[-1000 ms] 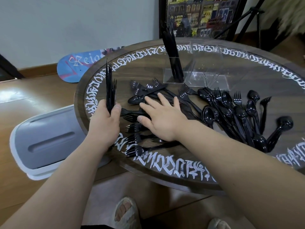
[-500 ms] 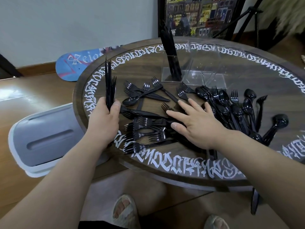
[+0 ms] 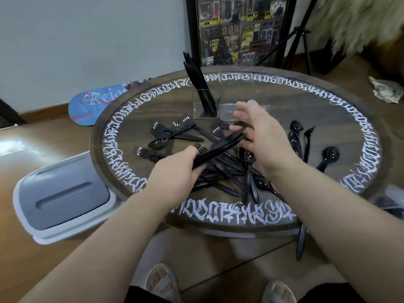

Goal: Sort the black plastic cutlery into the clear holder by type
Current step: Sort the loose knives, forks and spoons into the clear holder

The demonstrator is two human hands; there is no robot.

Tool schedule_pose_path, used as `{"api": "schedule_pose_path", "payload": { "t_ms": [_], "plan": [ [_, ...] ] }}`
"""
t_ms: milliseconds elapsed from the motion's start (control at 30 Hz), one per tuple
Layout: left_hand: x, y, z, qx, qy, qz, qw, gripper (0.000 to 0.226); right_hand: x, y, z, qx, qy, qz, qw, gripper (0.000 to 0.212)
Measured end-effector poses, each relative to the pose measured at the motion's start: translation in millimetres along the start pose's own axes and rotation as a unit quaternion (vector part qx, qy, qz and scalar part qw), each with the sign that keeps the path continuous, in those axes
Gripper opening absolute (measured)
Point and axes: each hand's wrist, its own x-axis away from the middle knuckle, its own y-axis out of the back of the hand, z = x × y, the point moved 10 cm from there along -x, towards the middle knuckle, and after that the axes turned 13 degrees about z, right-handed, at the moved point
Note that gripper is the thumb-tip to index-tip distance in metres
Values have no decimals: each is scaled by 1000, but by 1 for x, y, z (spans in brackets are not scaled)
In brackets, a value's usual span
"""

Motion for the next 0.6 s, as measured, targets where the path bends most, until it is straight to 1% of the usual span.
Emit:
{"api": "schedule_pose_path", "payload": {
  "t_ms": [100, 200, 267, 367, 433, 500, 533, 600],
  "plan": [
    [-3, -5, -22, -34, -27, 36, 998, 25, 4, 3, -12, 136, -36, 12, 990, 37],
    [-8, -6, -35, -102, -39, 71, 991, 28, 13, 10, -18, 215, -51, 27, 975, 41],
    [-12, -8, -48, -135, -57, 88, 985, 27, 19, 7, -14, 283, -46, 45, 957, 47],
    [-17, -11, -64, -124, -74, 91, 985, 25, 23, 4, -10, 349, -34, 43, 935, 49],
    [-19, -9, -68, -79, -65, 73, 992, 24, 22, 13, -10, 353, -33, 11, 935, 46],
    [-19, -5, -69, -22, -55, 42, 997, 25, 24, 24, -10, 316, -20, -34, 948, 40],
    [-18, -2, -70, 0, -52, 25, 998, 26, 26, 29, -11, 278, -12, -55, 959, 34],
    [-17, 2, -73, 27, -54, -2, 998, 31, 29, 34, -17, 165, -6, -83, 983, 24]
  ]
}}
